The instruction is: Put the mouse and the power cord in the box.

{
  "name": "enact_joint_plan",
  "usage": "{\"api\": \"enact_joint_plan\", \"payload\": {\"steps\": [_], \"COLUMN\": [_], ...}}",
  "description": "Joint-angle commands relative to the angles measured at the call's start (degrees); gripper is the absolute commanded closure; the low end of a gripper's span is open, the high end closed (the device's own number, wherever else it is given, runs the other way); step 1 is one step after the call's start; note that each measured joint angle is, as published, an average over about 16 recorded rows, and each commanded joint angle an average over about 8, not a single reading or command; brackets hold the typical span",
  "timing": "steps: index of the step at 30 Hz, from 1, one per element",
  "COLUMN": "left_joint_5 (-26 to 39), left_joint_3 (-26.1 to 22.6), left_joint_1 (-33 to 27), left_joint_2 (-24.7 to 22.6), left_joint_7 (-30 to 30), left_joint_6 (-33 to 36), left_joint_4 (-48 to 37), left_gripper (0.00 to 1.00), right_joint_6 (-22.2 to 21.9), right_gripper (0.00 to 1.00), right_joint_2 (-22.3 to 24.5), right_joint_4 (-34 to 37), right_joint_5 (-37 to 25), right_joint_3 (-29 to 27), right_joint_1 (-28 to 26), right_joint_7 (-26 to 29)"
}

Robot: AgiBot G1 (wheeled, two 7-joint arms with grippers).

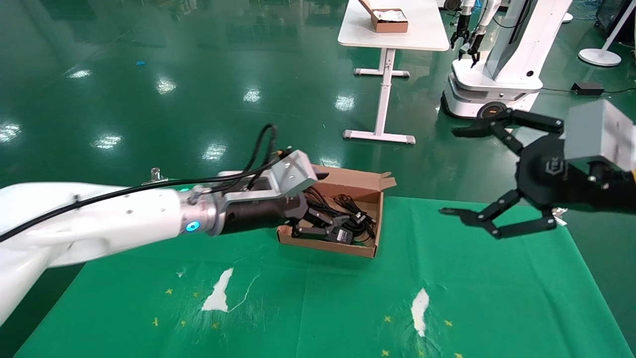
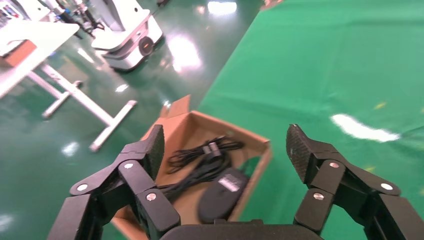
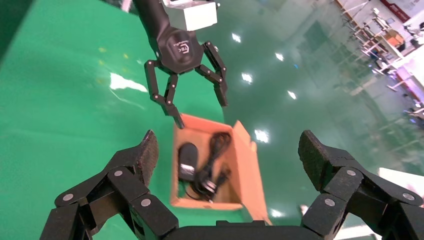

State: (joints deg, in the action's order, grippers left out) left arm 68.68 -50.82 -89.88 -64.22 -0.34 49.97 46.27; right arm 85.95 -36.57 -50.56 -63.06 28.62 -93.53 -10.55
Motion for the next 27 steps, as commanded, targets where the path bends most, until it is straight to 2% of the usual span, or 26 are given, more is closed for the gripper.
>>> {"api": "enact_joint_plan", "payload": {"steps": [1, 27], "left_joint_5": [-1.3, -18.8], "left_joint_3": [1.7, 24.3], "left_joint_1": [1.4, 19.8], "left_joint_2": [1.5, 20.4], "left_joint_7": [-0.5, -7.3], "left_joint_6": [1.8, 25.0], "left_joint_4": [1.4, 19.1], "left_gripper": [0.00, 0.00], "right_joint_6": [0.0, -0.2], "right_gripper": [0.00, 0.00], "right_joint_2": [0.1, 1.0], "right_joint_4": [-1.1, -15.3], "right_joint_5": [1.0, 14.1], "right_joint_3": [-0.6, -8.4], "right_joint_1": [1.5, 21.3], "right_joint_7": [1.0, 14.2]}}
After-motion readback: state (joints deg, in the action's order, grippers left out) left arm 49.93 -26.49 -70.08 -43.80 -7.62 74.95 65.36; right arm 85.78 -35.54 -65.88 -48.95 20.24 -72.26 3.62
